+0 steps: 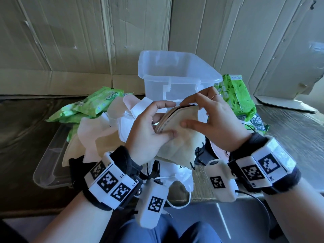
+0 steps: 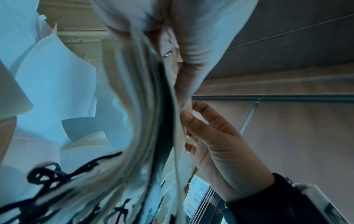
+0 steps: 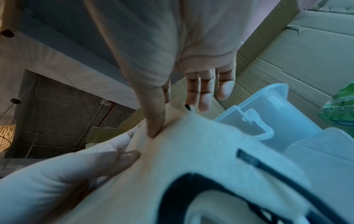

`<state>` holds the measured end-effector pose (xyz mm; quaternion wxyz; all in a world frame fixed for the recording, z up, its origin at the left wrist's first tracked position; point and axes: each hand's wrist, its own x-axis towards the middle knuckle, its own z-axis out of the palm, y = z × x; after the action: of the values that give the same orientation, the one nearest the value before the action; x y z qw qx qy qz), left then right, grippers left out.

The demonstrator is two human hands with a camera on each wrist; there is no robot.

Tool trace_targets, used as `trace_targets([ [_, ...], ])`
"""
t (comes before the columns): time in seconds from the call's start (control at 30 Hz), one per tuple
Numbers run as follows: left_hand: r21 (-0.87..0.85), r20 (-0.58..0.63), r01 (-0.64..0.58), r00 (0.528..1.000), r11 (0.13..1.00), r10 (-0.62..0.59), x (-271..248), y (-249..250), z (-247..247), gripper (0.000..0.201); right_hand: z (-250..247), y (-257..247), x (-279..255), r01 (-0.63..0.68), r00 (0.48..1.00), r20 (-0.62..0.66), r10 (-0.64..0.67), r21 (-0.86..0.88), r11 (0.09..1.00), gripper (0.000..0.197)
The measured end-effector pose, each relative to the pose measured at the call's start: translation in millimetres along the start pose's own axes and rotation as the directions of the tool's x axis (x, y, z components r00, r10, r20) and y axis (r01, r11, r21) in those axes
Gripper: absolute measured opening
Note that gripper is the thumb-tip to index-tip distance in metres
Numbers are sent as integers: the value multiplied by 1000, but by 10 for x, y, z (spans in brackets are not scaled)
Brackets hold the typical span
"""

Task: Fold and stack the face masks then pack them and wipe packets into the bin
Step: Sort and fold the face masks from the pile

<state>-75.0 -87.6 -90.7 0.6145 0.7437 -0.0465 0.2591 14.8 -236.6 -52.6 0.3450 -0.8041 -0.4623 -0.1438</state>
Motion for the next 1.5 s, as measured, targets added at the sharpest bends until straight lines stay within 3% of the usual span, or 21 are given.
trace_targets([
  [0.23,24,13,-2,1000,1000,1,-7,-55,-9,44,42,48,-5,45,997,-55,-45,2,999,21],
  [0.4,13,0,41,999,999,-41,15,-90,5,35,31,51,-12,-4,999,43,-5,200,980,7],
  [0.57,-15,21,86,996,996,-86,25,-53,27,42,89,60,5,-124,991,5,130,354,927,30],
  [0.67,-43,49,80,996,996,-78,32,-39,20,54,135,75,-17,-150,985,-26,168,336,930,44],
  [0.77,-101,49,86,995,991,-81,39,-44,17,60,168,90,-68,-218,972,156,173,352,910,50],
  [0.83,-144,-41,79,995,986,-86,53,-43,30,57,190,87,-76,-224,970,198,140,509,831,31],
  [0.9,-179,-226,77,967,981,-117,71,-49,60,47,203,118,-44,-184,981,74,177,628,756,17],
  [0.97,-297,-344,134,909,945,-237,85,-58,116,40,217,157,-13,-125,967,-62,245,726,676,14],
  [1.07,-466,-310,206,873,861,-377,124,-110,206,65,305,157,-2,-116,952,-101,290,757,643,12],
  [1.13,-436,-277,237,883,868,-380,134,-124,258,73,411,124,-17,-169,963,-14,270,750,640,14],
  [1.23,-319,-268,251,901,914,-341,126,-114,299,60,475,110,-21,-167,965,-9,263,751,638,17],
  [1.33,-301,-283,223,908,927,-310,127,-98,242,85,343,166,9,-140,963,-44,265,760,635,15],
  [1.4,-261,-290,204,916,943,-278,136,-91,177,91,224,200,15,-158,976,16,219,743,650,14],
  [1.5,-218,-216,171,952,961,-218,155,-70,103,84,91,223,45,-204,979,149,141,652,730,14],
])
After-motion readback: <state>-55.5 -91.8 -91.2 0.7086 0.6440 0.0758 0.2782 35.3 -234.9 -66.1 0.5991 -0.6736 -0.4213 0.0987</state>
